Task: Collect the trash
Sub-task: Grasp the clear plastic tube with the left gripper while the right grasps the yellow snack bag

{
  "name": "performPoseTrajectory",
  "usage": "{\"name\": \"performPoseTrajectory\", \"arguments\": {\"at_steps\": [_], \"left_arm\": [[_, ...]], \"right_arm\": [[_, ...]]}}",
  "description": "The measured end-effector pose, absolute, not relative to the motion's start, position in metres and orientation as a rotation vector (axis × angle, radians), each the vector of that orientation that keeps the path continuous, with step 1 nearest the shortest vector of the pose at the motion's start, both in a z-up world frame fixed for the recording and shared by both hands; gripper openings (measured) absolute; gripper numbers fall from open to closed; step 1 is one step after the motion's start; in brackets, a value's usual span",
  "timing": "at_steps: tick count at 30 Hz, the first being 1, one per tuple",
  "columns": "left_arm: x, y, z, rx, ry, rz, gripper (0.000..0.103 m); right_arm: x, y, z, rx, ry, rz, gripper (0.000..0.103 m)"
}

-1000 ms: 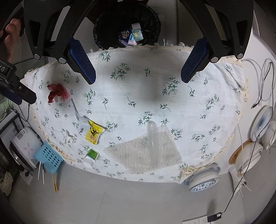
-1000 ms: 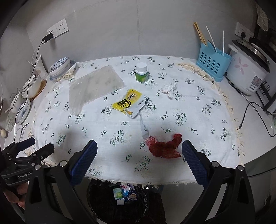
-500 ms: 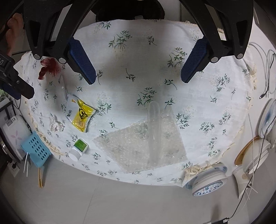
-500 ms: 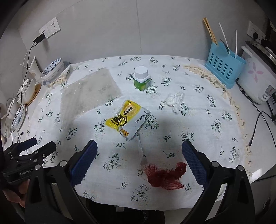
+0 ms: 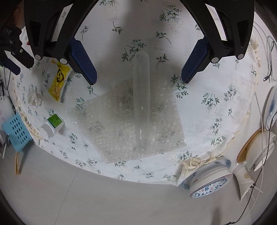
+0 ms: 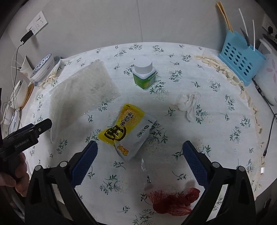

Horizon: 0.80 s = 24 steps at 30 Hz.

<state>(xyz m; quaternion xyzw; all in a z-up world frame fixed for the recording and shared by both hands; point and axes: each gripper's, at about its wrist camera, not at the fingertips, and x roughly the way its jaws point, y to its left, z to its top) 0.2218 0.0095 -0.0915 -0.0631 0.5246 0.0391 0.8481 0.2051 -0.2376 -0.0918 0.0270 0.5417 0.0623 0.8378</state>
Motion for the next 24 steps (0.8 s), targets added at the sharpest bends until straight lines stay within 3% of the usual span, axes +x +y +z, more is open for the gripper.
{"name": "performPoseTrajectory", "arguments": {"at_steps": [10, 16, 22, 24], "left_arm": [[0.256, 0.02, -0.108, -0.162, 1.13, 0.103, 0.09], [0.269, 0.024, -0.122, -0.187, 1.155, 0.103, 0.078], [0.276, 0.027, -0.13, -0.181, 1.191, 0.113, 0.055], [0.277, 0.027, -0.133, -0.173, 1.211, 0.126, 0.042]], "right_arm": [[0.239, -0.22, -0.126, 0.083, 1.239, 0.108, 0.094], [0.254, -0.212, -0.144, 0.066, 1.309, 0.063, 0.09], [0.263, -0.208, -0.152, 0.095, 1.351, 0.053, 0.079], [0.264, -0.206, -0.154, 0.087, 1.365, 0.052, 0.065]]}}
